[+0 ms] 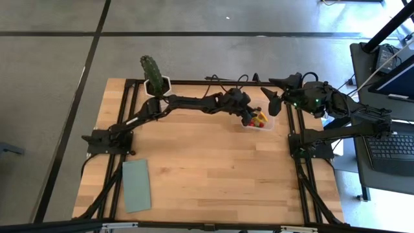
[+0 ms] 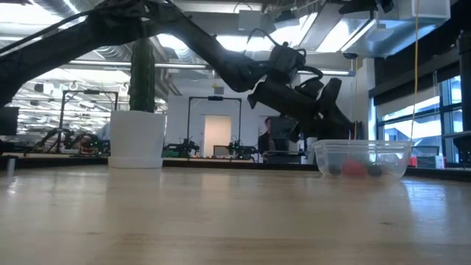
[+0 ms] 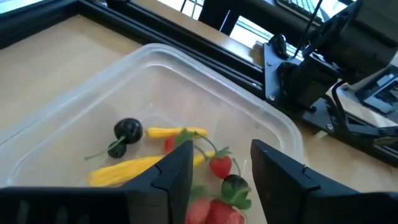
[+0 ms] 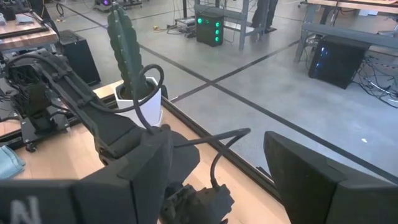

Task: Pick and placing Produce into tupperware
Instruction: Put the black cherry into the transparent bin

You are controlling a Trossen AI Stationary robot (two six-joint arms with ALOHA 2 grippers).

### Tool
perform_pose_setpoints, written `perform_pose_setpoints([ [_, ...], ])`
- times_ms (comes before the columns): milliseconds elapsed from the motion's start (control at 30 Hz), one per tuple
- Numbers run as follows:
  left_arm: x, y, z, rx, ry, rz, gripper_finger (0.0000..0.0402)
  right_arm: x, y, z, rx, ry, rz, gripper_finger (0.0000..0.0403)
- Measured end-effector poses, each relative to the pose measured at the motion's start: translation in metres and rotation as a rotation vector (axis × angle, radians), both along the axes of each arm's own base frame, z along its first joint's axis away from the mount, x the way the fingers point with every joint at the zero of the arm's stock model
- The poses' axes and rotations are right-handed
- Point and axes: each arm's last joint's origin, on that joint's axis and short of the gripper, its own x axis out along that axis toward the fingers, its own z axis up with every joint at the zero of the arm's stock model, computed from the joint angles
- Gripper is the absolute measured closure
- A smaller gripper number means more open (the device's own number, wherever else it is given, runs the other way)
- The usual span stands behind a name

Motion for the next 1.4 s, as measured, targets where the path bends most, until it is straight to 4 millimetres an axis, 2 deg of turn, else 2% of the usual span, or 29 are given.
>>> perform_pose_setpoints([
  [133,-0.001,0.000,0.001,-0.014,-0.001,-0.013,0.0256,0.000,0.000,0.000,0.000,0.000,0.000,0.0148],
  [200,-0.003,0.002,0.008,-0.035,-0.011,-0.053,0.0259,0.000,0.000,0.000,0.000,0.000,0.000,0.0148],
  [267,-0.007,0.004,0.024,-0.030,-0.039,-0.116,0.0261,0.000,0.000,0.000,0.000,0.000,0.000,0.0148],
  [400,-0.024,0.004,0.071,0.054,-0.044,-0.254,0.0263,0.000,0.000,0.000,-0.001,0.000,0.000,0.0148],
  [500,-0.048,-0.002,0.104,0.161,0.067,-0.300,0.0259,0.000,0.000,0.000,-0.001,0.000,0.001,0.0148],
  [667,-0.104,-0.023,0.158,0.332,0.359,-0.289,0.0243,0.000,0.000,0.000,-0.002,0.001,0.001,0.0148],
  [867,-0.176,-0.061,0.197,0.288,0.716,-0.271,0.0226,0.000,0.000,0.000,-0.002,0.001,0.001,0.0148],
  [967,-0.202,-0.079,0.203,0.202,0.900,-0.202,0.0214,0.000,0.000,0.000,-0.003,0.001,0.000,0.0148],
  [1067,-0.218,-0.093,0.201,0.118,1.070,-0.125,0.0197,0.000,0.000,0.000,-0.003,0.001,0.001,0.0148],
  [1167,-0.220,-0.109,0.199,0.053,1.046,-0.062,0.0182,0.000,0.000,0.000,-0.003,0.001,0.001,0.0148],
  [1267,-0.226,-0.126,0.197,0.019,1.061,-0.128,0.0174,0.001,0.000,0.000,-0.003,0.002,0.001,0.0148],
  [1400,-0.232,-0.146,0.185,0.011,1.111,-0.158,0.0172,0.003,0.000,-0.001,-0.002,0.007,0.000,0.0148],
])
